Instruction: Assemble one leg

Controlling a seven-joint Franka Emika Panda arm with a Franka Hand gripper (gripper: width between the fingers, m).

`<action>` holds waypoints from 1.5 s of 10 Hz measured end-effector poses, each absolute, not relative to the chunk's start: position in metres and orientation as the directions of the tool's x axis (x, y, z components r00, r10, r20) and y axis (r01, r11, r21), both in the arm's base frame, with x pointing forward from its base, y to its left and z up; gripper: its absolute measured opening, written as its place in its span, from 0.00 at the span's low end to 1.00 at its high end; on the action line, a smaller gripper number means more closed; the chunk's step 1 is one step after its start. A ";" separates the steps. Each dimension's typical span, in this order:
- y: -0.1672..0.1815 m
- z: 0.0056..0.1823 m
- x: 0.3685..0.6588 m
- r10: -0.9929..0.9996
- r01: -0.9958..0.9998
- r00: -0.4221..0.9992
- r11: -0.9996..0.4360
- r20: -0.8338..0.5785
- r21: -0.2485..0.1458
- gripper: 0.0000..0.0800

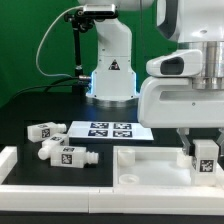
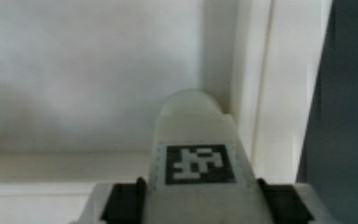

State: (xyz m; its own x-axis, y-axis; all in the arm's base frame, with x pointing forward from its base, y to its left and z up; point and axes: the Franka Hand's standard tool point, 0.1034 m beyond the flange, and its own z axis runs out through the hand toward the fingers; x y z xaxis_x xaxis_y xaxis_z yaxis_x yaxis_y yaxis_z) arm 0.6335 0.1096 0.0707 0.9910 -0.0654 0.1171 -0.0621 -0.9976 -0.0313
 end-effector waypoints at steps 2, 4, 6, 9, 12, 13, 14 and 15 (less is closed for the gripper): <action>0.111 0.071 0.633 -0.209 -0.204 0.972 -0.978 0.110 -0.052 0.36; 0.108 0.070 0.632 -0.413 -0.409 0.905 -0.910 0.097 -0.058 0.36; 0.096 0.070 0.631 -0.630 -0.629 0.771 -0.776 0.089 -0.041 0.36; 0.073 0.071 0.629 -0.822 -0.823 0.565 -0.567 0.077 -0.017 0.38; 0.080 0.070 0.628 -0.743 -0.745 0.661 -0.666 0.101 -0.030 0.38; 0.079 0.070 0.628 -0.744 -0.746 0.660 -0.666 0.101 -0.029 0.38; 0.079 0.069 0.628 -0.744 -0.745 0.661 -0.666 0.101 -0.029 0.38; 0.080 0.069 0.628 -0.744 -0.745 0.661 -0.666 0.101 -0.028 0.50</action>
Offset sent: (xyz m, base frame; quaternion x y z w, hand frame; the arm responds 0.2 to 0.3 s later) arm 0.0061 -0.0112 -0.0002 -0.0583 0.0111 0.2912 0.9548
